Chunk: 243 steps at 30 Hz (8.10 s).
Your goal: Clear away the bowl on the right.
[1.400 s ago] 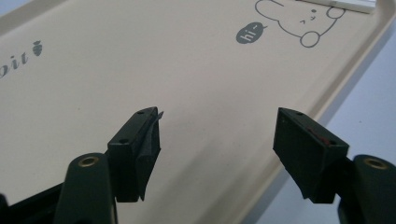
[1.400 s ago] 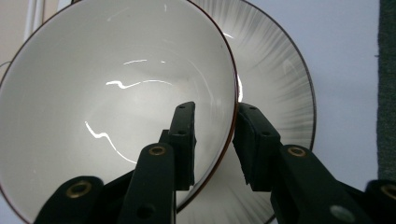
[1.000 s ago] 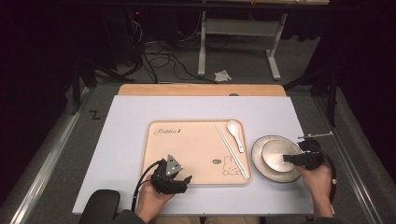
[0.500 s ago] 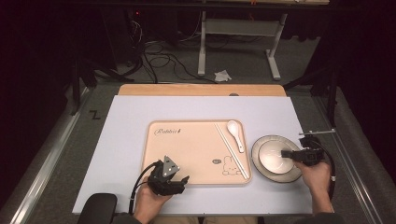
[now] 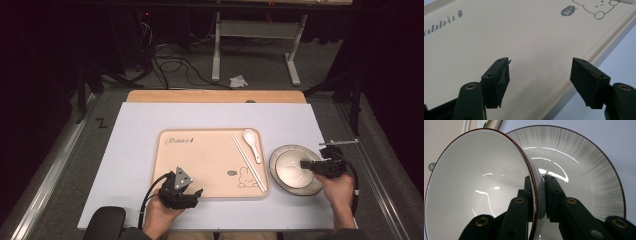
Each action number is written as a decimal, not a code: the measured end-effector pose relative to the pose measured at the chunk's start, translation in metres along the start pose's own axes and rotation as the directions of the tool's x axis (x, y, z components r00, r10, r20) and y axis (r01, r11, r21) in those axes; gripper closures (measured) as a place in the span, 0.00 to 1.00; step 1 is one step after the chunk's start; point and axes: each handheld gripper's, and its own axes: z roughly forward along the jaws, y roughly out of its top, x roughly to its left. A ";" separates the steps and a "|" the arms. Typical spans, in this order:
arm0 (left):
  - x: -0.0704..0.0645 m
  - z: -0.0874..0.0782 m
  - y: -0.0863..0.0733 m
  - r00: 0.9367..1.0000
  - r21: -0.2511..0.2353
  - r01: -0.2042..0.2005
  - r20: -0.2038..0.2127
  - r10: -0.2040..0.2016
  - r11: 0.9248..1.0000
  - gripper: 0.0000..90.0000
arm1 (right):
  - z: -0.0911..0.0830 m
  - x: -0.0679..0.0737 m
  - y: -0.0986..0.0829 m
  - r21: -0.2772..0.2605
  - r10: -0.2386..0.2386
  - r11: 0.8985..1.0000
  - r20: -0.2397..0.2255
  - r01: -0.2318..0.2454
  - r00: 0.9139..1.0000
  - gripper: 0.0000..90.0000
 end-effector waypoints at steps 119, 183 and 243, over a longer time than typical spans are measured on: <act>0.023 -0.008 0.003 0.995 -0.050 0.072 -0.066 -0.075 0.996 0.35 | 0.041 0.145 0.059 0.002 -0.295 0.954 -0.193 0.301 0.936 0.92; 0.020 -0.023 -0.013 0.991 -0.063 0.103 -0.084 -0.108 0.993 0.36 | 0.156 0.145 0.123 0.050 -0.053 0.997 -0.133 0.060 0.990 0.91; 0.012 0.005 0.008 0.999 -0.045 0.036 0.025 -0.035 0.998 0.37 | 0.038 0.127 0.076 -0.095 -0.228 0.970 -0.044 0.223 0.973 0.51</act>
